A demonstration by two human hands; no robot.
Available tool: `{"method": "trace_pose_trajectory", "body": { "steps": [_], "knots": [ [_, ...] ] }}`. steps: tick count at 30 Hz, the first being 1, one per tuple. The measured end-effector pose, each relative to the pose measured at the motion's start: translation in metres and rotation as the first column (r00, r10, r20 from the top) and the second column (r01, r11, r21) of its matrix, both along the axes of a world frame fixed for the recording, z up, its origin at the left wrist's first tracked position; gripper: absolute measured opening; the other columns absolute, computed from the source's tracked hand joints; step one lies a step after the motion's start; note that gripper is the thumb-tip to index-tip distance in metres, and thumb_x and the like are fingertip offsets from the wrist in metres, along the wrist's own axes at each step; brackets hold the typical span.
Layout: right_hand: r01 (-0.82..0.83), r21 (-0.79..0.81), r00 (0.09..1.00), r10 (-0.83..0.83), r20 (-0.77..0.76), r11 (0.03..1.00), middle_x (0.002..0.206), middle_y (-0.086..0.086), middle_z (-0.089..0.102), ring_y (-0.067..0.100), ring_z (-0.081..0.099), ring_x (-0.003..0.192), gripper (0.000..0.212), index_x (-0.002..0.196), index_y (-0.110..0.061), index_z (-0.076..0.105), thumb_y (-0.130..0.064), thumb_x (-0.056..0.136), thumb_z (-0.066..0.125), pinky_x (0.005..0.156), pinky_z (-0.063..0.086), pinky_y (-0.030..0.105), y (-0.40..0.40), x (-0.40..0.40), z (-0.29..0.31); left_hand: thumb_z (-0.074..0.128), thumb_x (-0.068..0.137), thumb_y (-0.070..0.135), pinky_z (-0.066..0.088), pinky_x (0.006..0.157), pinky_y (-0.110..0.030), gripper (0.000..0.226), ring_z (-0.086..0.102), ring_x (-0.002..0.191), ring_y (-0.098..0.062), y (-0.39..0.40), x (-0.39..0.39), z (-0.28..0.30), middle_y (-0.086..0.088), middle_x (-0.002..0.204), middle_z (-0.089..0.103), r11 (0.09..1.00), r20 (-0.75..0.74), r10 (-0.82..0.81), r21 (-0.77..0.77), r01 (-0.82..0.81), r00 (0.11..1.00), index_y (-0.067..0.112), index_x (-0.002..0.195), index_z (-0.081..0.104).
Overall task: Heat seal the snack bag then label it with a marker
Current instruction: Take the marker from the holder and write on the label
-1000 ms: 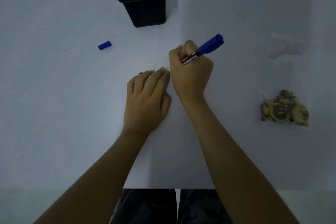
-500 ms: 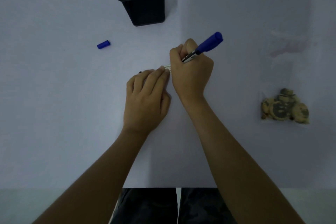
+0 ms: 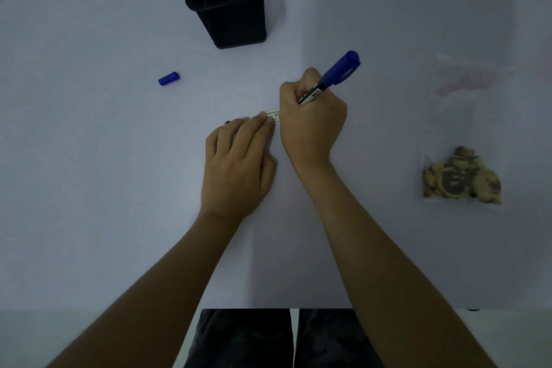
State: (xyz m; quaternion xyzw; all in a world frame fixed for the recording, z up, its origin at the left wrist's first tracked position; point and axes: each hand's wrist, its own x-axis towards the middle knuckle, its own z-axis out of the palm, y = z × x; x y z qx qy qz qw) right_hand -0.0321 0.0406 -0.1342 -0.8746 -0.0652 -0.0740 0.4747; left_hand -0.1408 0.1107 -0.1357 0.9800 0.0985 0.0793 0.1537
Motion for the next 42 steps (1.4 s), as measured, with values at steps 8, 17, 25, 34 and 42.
{"method": "trace_pose_trajectory", "body": {
  "steps": [8,17,25,34,42],
  "knots": [
    [0.049,0.121,0.984,-0.027,-0.178,0.991,0.045,-0.007,0.040,0.010,0.039,0.039,0.041,0.055,-0.023,0.034,-0.007,0.083,0.059,0.043,0.040,0.029,-0.002,0.008,0.012,0.054,0.087,0.019,0.037,0.100,-0.041,0.042,0.052,0.117,-0.028,0.000,0.000,0.005,-0.011,0.128,0.060,1.000,-0.028,0.001,-0.001,-0.001,1.000,0.006,0.127,0.056],
    [0.382,0.353,0.727,-0.042,-0.685,0.854,0.050,0.000,0.038,0.009,0.033,0.041,0.035,0.054,-0.015,0.038,-0.005,0.083,0.056,0.044,0.028,0.022,-0.019,0.027,0.050,0.053,0.087,0.015,0.038,0.100,-0.039,0.040,0.053,0.115,-0.025,0.005,0.002,0.013,-0.009,0.127,0.059,1.000,-0.082,-0.009,-0.025,0.006,0.997,0.008,0.126,0.055],
    [0.646,0.435,0.494,0.091,-0.865,0.628,0.043,-0.004,0.035,0.008,0.024,0.031,0.031,0.055,-0.014,0.045,-0.006,0.082,0.059,0.032,0.017,0.017,-0.045,0.026,0.094,0.059,0.082,0.011,0.040,0.099,-0.036,0.042,0.053,0.116,-0.022,0.011,0.003,0.031,-0.008,0.126,0.058,0.987,-0.094,-0.064,-0.153,0.049,0.993,0.010,0.125,0.055],
    [0.605,0.537,0.496,0.250,-0.832,0.588,0.040,-0.006,0.033,0.007,0.021,0.030,0.040,0.057,-0.019,0.046,-0.035,0.088,0.065,0.031,0.015,0.018,-0.045,0.025,0.128,0.059,0.088,0.007,0.051,0.087,-0.044,0.037,0.058,0.099,-0.031,0.059,0.015,0.057,-0.016,0.120,0.054,0.889,-0.024,0.382,-0.262,-0.375,0.924,0.007,0.125,0.055],
    [0.352,0.608,0.472,0.427,-0.772,0.711,0.064,0.001,0.060,0.010,0.056,0.054,0.019,0.079,-0.013,0.068,-0.029,0.090,0.064,0.055,0.047,0.022,-0.041,0.012,0.163,0.055,0.092,0.016,0.047,0.078,-0.033,0.028,0.057,0.097,-0.028,0.102,0.019,0.060,-0.010,0.127,0.042,0.803,-0.266,0.397,-0.362,-0.473,0.878,0.009,0.120,0.055]
  ]
}}
